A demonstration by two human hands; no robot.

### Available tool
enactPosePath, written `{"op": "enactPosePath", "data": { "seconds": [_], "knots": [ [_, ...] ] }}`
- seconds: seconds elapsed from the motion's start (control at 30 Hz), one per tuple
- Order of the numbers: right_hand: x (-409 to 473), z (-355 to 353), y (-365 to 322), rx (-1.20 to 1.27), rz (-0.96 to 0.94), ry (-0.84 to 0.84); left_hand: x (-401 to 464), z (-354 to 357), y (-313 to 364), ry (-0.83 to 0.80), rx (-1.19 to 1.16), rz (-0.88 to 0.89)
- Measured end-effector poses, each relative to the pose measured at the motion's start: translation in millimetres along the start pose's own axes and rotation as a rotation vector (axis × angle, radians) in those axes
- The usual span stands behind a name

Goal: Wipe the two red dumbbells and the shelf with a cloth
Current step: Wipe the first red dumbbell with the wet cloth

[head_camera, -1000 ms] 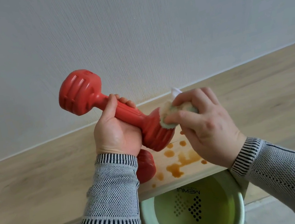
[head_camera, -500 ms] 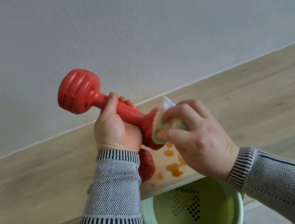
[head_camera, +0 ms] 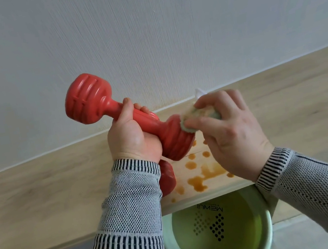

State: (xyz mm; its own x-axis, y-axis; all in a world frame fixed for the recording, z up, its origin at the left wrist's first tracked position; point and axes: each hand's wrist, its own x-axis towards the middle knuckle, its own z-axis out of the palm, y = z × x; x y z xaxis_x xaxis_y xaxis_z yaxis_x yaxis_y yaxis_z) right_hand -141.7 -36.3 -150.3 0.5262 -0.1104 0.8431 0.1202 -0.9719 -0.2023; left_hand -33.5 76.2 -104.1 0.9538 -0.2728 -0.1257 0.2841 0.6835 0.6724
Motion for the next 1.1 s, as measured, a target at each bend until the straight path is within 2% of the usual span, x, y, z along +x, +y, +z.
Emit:
{"op": "enactPosePath", "data": {
  "seconds": [0.13,0.3,0.43,0.63,0.83,1.1],
  "knots": [
    [-6,3,-7,0.022,-0.092,-0.048,-5,4,0,0.001,-0.012,-0.029],
    [0,0,-1,0.01,0.016,-0.001,1,0,-1,0.019,-0.004,-0.019],
    [-9,3,-9,0.028,-0.085,-0.041,-1,3,-1,0.037,-0.014,-0.037],
    [1,0,6,0.032,0.095,0.019,1,1,0,0.066,-0.042,-0.04],
    [-11,6,-12,0.065,-0.083,-0.071,1,3,3,0.136,-0.071,-0.046],
    [1,0,1,0.015,0.011,0.016,2,0,7,0.135,-0.122,-0.05]
  ]
}}
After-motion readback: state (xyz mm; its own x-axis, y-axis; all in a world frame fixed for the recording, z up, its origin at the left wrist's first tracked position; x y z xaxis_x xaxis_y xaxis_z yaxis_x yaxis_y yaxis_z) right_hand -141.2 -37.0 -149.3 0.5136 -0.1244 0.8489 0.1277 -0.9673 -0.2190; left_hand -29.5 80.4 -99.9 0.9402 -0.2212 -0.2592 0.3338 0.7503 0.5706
